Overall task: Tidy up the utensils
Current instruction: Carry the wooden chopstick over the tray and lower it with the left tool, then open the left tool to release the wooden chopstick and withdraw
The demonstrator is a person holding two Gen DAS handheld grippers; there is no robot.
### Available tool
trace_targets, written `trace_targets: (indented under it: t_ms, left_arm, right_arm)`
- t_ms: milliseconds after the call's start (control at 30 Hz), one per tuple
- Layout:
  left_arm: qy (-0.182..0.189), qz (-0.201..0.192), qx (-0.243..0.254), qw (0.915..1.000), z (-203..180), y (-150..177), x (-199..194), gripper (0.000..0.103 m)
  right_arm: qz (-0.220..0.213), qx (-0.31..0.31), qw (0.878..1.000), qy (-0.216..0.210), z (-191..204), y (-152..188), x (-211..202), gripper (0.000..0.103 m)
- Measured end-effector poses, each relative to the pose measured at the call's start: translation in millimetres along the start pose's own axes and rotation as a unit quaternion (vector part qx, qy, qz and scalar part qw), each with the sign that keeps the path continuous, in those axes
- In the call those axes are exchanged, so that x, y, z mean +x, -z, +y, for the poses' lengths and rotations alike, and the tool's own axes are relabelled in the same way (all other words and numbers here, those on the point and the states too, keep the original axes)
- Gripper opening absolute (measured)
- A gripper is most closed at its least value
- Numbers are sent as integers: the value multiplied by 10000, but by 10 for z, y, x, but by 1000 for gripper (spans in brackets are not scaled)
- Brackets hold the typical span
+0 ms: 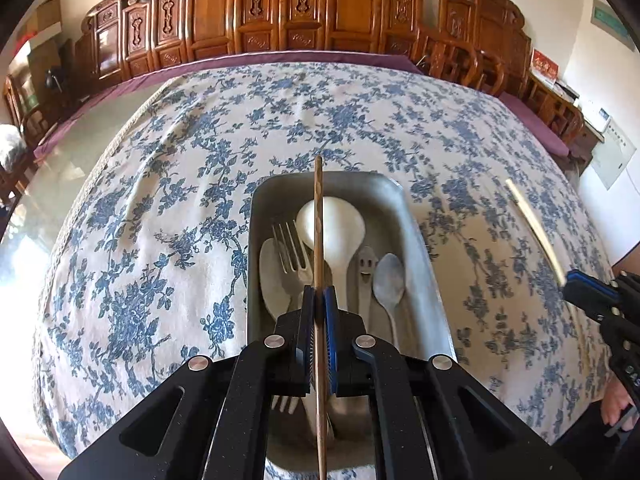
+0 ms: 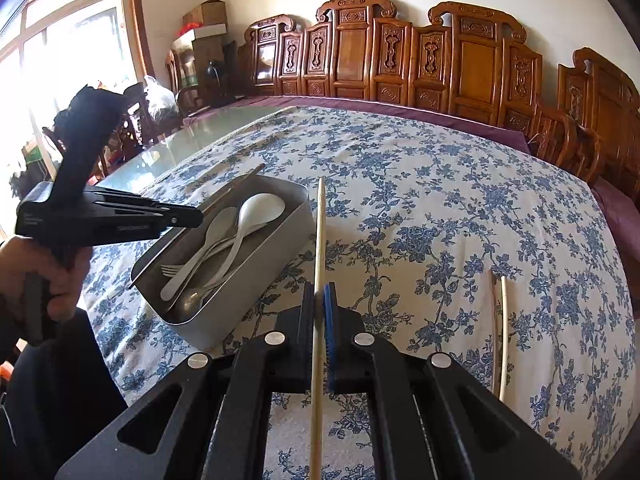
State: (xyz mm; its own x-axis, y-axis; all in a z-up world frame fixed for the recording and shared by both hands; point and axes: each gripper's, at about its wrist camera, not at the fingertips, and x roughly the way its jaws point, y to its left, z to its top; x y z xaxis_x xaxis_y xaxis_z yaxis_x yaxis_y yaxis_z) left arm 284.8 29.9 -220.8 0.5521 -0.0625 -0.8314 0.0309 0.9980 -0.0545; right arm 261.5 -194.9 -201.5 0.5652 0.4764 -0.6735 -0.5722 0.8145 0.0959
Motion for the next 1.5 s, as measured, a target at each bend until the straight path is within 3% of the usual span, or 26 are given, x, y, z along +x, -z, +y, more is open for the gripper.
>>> trace_targets:
  t_ms: [600,900,1133,1267,1500]
  left_arm:
    - [183,276,226,9992,-34,77,257,4]
    - [-81,360,125,9992,59,81,310,5]
    - [-100,280,104,9995,83,90,186,6]
    - [-119,98,81,9998,123,113,4,18]
    - [-56,-216,123,9997,241,101,-375,18]
  right_arm:
    - [119,-6,9999,16,0,52,97,6]
    - [86,17,10000,-35,11,47,87,6]
    - [42,9,10000,-69,64,18,57,6]
    - [41,-33,9999,-95,148,-20,66,6]
    - [19,-41,9999,-136,350,-225,141,6]
